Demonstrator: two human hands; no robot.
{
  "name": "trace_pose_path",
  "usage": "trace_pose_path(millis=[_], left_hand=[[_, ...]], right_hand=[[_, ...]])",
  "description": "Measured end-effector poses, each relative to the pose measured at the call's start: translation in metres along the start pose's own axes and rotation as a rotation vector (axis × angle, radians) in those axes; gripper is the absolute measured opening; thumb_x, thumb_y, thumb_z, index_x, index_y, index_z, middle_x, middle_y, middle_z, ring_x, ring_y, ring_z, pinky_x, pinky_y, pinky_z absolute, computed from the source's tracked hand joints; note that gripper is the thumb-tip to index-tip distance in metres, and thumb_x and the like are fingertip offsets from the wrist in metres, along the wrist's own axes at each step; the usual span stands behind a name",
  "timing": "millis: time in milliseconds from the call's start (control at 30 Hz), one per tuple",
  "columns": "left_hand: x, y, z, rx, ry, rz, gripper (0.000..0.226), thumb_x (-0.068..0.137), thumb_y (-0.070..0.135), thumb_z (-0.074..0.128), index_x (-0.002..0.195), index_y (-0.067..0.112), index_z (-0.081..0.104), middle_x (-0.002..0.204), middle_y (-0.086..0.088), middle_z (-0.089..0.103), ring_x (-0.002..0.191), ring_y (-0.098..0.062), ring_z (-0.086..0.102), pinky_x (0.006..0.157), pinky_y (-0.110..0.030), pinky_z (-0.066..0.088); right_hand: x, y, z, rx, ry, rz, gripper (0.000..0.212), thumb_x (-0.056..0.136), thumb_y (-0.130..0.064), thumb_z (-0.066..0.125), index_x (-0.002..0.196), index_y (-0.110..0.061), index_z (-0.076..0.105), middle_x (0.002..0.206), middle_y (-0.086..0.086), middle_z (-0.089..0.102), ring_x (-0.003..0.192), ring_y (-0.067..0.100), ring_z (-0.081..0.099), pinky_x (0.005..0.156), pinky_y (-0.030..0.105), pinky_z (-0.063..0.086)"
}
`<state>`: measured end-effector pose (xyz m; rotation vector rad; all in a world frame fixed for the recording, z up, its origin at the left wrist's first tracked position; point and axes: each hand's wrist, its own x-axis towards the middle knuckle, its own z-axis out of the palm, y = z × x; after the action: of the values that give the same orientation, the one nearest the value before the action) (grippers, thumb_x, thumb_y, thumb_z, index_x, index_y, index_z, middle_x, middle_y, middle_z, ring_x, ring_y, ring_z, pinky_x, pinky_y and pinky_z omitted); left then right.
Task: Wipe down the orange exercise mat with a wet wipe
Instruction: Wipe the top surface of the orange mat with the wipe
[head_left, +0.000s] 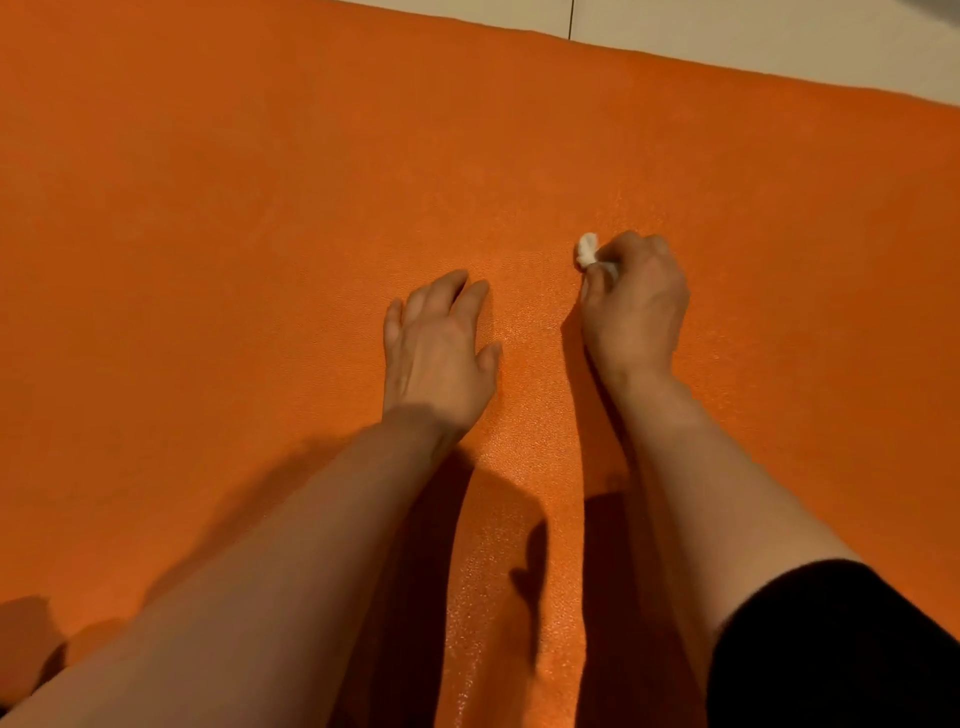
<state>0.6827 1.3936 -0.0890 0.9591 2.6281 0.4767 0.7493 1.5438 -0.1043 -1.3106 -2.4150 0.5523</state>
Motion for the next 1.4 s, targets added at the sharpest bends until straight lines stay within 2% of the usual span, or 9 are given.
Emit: trace_pose_path(millis=[67, 200, 433, 567, 633, 800, 1000, 1200, 1400], left_hand=[[0.004, 0.000, -0.002, -0.003, 0.003, 0.005, 0.056, 0.091, 0.023, 0.060, 0.144, 0.021, 0.041, 0.151, -0.001, 0.035, 0.139, -0.021, 0.027, 0.117, -0.046, 0.014], [0.015, 0.000, -0.005, -0.029, 0.028, -0.003, 0.055, 0.089, 0.020, 0.060, 0.141, 0.021, 0.044, 0.150, -0.001, 0.037, 0.138, -0.022, 0.029, 0.117, -0.046, 0.016], [0.038, 0.005, -0.005, -0.017, 0.022, -0.004, 0.059, 0.092, 0.025, 0.058, 0.147, 0.020, 0.036, 0.153, 0.000, 0.031, 0.141, -0.020, 0.023, 0.118, -0.045, 0.011], [0.052, 0.008, -0.004, -0.032, 0.023, 0.001, 0.058, 0.092, 0.025, 0.058, 0.147, 0.021, 0.037, 0.153, 0.001, 0.032, 0.141, -0.018, 0.023, 0.119, -0.045, 0.009], [0.059, 0.009, -0.005, -0.024, 0.020, 0.011, 0.058, 0.093, 0.026, 0.057, 0.147, 0.022, 0.036, 0.154, 0.001, 0.030, 0.142, -0.018, 0.021, 0.119, -0.045, 0.007], [0.081, 0.009, -0.005, -0.022, 0.011, 0.075, 0.055, 0.097, 0.025, 0.050, 0.149, 0.021, 0.032, 0.157, 0.002, 0.025, 0.144, -0.016, 0.018, 0.119, -0.040, -0.001], [0.104, -0.016, -0.003, 0.050, 0.065, 0.274, 0.051, 0.096, 0.036, 0.041, 0.143, 0.018, 0.044, 0.149, -0.004, 0.040, 0.137, -0.022, 0.033, 0.117, -0.045, 0.013], [0.152, -0.022, -0.007, 0.102, 0.171, 0.321, 0.045, 0.100, 0.028, 0.039, 0.143, 0.014, 0.044, 0.153, -0.006, 0.036, 0.143, -0.022, 0.028, 0.117, -0.040, 0.010], [0.167, -0.023, 0.000, 0.150, 0.147, 0.305, 0.054, 0.099, 0.037, 0.029, 0.150, 0.018, 0.032, 0.158, -0.004, 0.026, 0.147, -0.017, 0.016, 0.121, -0.040, 0.005]], right_hand=[[-0.010, -0.014, 0.004, 0.052, -0.015, -0.042, 0.017, 0.090, -0.008, 0.054, 0.099, -0.004, 0.067, 0.102, 0.019, 0.059, 0.087, 0.037, 0.057, 0.065, 0.031, 0.029], [-0.033, -0.034, 0.013, 0.136, -0.283, -0.437, 0.015, 0.084, -0.005, 0.057, 0.094, -0.001, 0.068, 0.092, 0.016, 0.058, 0.080, 0.035, 0.057, 0.065, 0.035, 0.042], [0.025, -0.014, 0.012, 0.023, 0.051, 0.000, 0.019, 0.092, -0.010, 0.055, 0.102, -0.004, 0.069, 0.103, 0.019, 0.059, 0.088, 0.037, 0.058, 0.064, 0.027, 0.026], [0.001, -0.034, 0.023, 0.114, -0.143, -0.322, 0.019, 0.086, -0.008, 0.053, 0.092, -0.001, 0.070, 0.090, 0.016, 0.059, 0.078, 0.036, 0.058, 0.062, 0.035, 0.042], [0.019, -0.028, 0.020, 0.073, -0.141, -0.339, 0.022, 0.086, -0.010, 0.051, 0.091, -0.001, 0.070, 0.091, 0.017, 0.060, 0.079, 0.037, 0.058, 0.062, 0.038, 0.044], [0.064, -0.011, 0.016, 0.021, 0.075, 0.063, 0.020, 0.091, -0.008, 0.052, 0.098, -0.003, 0.070, 0.102, 0.019, 0.059, 0.088, 0.036, 0.057, 0.067, 0.029, 0.030], [0.045, -0.044, 0.033, 0.087, -0.118, -0.316, 0.021, 0.084, -0.008, 0.050, 0.087, 0.000, 0.069, 0.087, 0.016, 0.058, 0.077, 0.037, 0.058, 0.060, 0.038, 0.047], [0.099, -0.024, 0.031, 0.016, 0.143, 0.005, 0.017, 0.087, -0.006, 0.053, 0.092, -0.001, 0.069, 0.094, 0.020, 0.059, 0.081, 0.038, 0.057, 0.063, 0.032, 0.028], [0.093, -0.045, 0.047, 0.009, -0.050, -0.348, 0.016, 0.084, -0.008, 0.052, 0.086, -0.001, 0.067, 0.086, 0.016, 0.057, 0.074, 0.037, 0.056, 0.055, 0.037, 0.043]])
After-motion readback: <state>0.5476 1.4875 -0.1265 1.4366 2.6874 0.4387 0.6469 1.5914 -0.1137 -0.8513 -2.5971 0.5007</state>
